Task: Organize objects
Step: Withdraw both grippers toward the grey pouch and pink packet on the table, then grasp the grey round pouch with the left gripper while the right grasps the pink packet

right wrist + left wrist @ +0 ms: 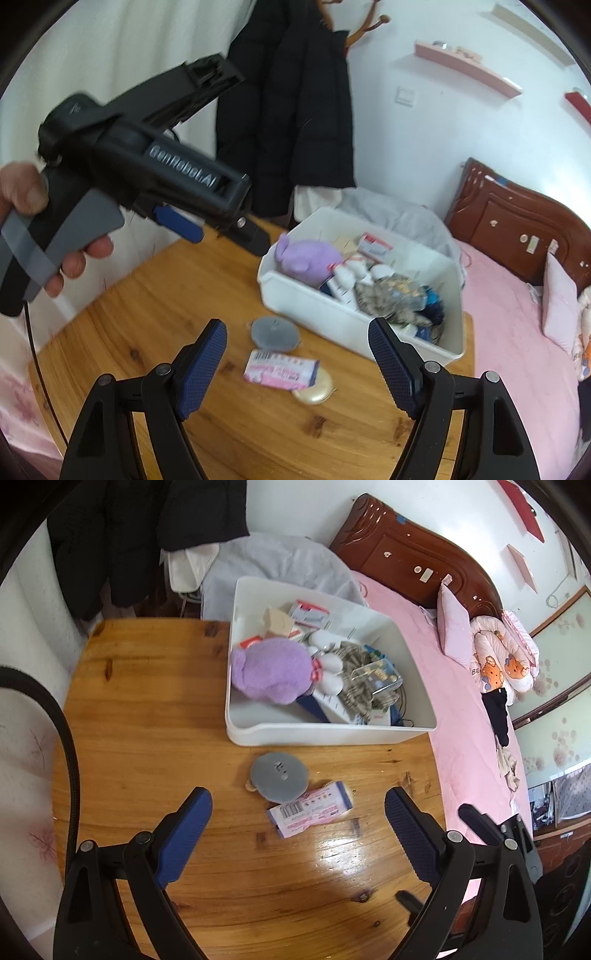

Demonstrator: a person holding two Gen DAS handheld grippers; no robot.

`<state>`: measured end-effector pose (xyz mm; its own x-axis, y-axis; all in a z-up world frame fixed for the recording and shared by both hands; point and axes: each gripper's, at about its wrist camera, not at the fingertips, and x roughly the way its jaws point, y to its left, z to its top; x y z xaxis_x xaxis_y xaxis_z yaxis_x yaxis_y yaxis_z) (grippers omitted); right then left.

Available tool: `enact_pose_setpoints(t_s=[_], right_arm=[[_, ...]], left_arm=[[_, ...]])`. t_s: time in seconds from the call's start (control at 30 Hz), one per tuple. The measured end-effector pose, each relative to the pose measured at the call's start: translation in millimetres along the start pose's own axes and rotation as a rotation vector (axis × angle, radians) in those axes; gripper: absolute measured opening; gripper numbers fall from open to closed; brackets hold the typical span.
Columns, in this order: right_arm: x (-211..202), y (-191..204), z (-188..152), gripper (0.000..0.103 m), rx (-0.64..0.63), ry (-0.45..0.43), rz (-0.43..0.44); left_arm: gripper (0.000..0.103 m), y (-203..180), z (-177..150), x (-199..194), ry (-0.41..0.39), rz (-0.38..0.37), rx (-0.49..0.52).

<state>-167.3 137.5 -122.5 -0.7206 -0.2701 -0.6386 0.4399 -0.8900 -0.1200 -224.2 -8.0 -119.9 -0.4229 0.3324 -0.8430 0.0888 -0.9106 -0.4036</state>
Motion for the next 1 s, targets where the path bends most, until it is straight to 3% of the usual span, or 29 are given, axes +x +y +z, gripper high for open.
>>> enact_pose_setpoints(t_s=[0.23,0.47,0.73,1.0], right_arm=[[32,18,-21,0.080,-0.076,0.064,0.030],[71,41,-38,0.080,-0.254,0.095,0.012],[118,43,-49,0.080,-0.346,0.144,0.025],[156,33,-56,0.078,-0.354,0.249,0.141]], left_arm=[[0.096,14,-7,29,0.048,-0.024,-0.013],[0.096,17,-1,62,0.111,-0.058,0.001],[0.096,36,10,94,0.183,-0.106,-0.074],[0.096,35,14,106,0.219,-0.112,-0.053]])
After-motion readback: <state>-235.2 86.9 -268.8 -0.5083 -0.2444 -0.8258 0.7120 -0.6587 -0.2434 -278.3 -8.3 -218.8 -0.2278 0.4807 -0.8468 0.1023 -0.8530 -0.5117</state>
